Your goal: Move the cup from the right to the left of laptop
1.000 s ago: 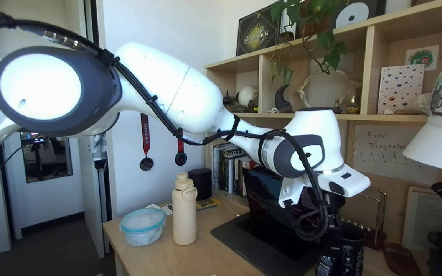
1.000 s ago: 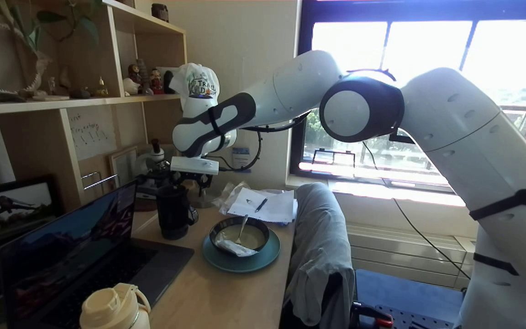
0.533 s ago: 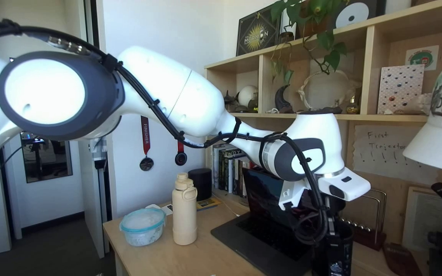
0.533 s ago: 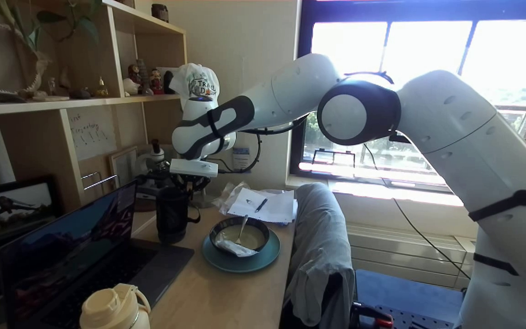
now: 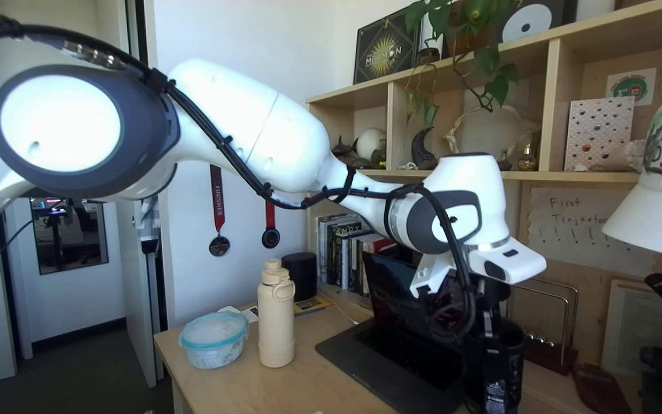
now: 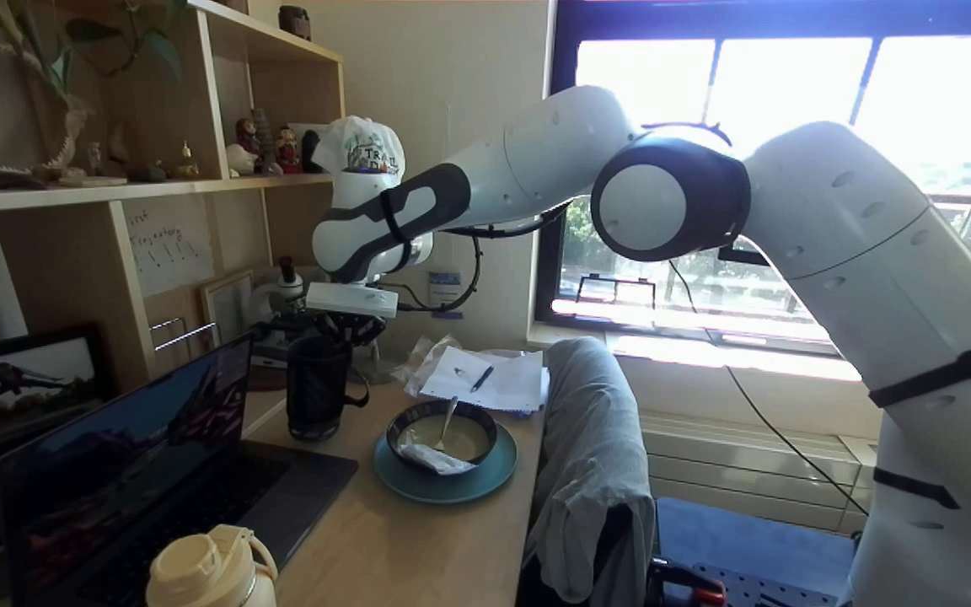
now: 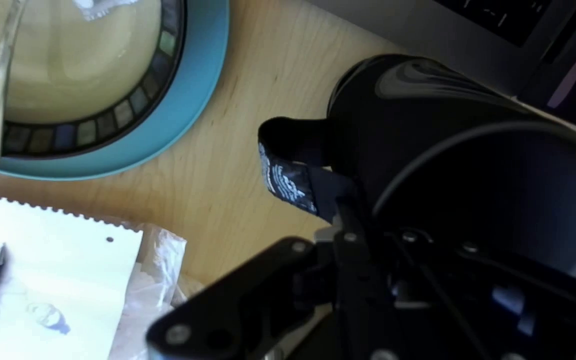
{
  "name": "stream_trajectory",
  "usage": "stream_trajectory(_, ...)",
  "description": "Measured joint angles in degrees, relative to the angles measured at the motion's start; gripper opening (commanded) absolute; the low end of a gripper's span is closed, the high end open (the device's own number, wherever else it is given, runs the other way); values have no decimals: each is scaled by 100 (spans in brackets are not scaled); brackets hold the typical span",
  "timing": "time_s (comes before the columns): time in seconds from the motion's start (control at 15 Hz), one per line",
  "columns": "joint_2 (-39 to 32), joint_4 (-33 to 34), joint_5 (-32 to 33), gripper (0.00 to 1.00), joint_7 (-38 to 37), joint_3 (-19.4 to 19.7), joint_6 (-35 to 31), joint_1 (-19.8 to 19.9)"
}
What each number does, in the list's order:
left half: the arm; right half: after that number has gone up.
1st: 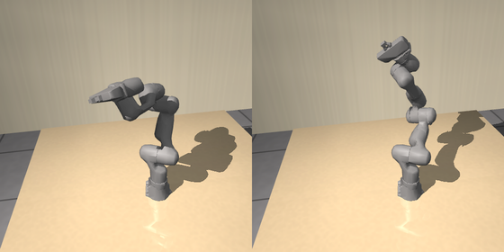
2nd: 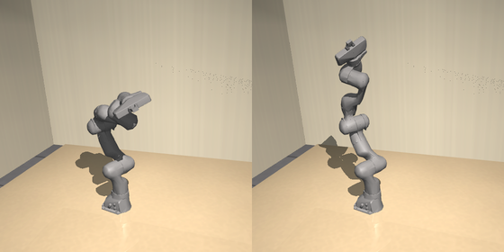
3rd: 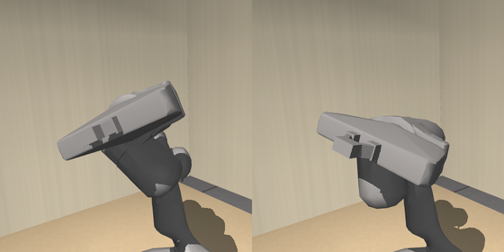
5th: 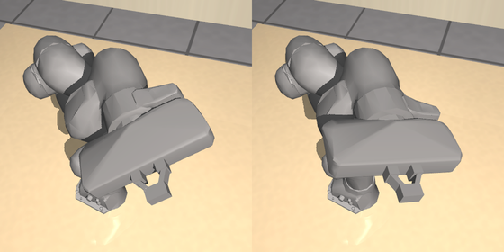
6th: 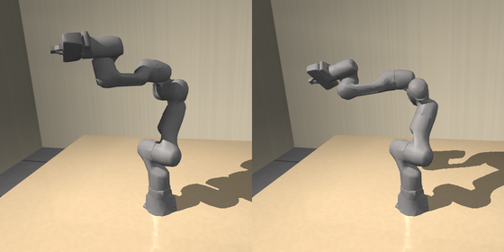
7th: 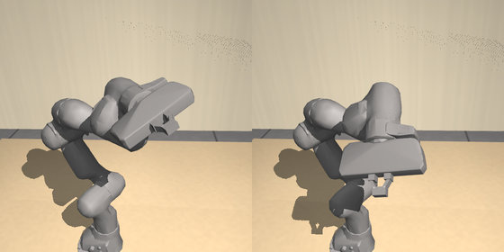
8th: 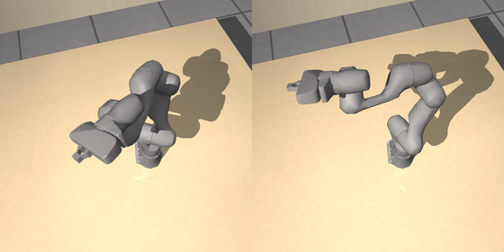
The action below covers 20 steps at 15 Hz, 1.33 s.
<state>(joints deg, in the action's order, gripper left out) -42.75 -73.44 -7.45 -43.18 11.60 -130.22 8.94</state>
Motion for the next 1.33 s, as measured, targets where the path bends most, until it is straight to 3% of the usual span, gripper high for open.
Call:
stream_trajectory(0.4,1144,-6,500,2,-214,70,1715,-600)
stream_trajectory(0.67,1740,12,695,2,-204,-234,2489,-992)
stream_trajectory(1.0,1820,49,723,2,-104,-694,2560,-1356)
stream_trajectory(1.33,1568,45,727,2,517,-1024,1986,-1688)
